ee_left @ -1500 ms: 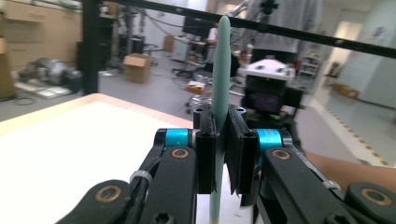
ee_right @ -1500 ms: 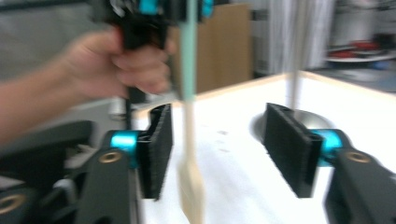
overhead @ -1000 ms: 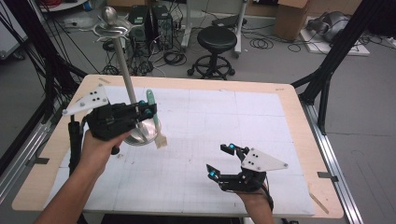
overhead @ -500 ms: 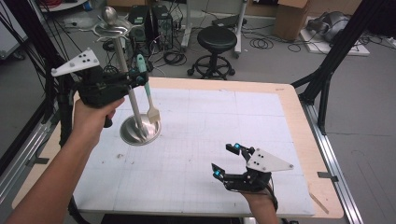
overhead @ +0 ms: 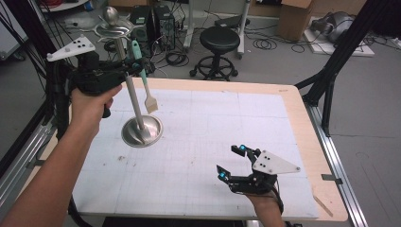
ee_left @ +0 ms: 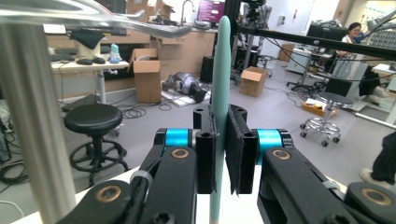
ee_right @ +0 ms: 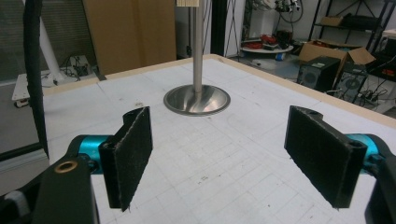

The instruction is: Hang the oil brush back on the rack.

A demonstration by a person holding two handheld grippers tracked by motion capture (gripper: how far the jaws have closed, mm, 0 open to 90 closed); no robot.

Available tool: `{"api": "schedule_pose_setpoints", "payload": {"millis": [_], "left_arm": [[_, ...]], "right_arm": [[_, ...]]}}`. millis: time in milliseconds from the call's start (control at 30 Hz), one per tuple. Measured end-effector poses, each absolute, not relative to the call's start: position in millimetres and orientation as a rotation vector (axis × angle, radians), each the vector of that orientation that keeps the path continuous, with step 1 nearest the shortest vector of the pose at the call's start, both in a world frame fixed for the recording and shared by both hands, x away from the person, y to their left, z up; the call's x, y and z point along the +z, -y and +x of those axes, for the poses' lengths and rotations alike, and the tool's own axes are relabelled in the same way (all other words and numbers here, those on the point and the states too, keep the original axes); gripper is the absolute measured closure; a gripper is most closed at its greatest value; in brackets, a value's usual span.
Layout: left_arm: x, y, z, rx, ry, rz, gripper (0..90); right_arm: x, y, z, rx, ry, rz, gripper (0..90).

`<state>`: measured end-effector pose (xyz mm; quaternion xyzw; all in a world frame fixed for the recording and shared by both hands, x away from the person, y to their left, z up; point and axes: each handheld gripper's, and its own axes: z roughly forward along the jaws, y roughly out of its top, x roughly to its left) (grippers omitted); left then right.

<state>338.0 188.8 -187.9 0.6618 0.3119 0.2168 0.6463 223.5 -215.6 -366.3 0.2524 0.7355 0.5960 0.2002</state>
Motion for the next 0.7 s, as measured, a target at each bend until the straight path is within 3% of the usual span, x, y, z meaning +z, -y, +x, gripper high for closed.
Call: {"api": "schedule_pose_setpoints", "payload": {"millis": [700], "left_arm": [[-186.9,-196.4,345.7,0.506,-0.766,1.483,82.7]], "right_arm": [[-367.1,213.5,223.6,1.661,-2.072,0.704,23.0]]}}
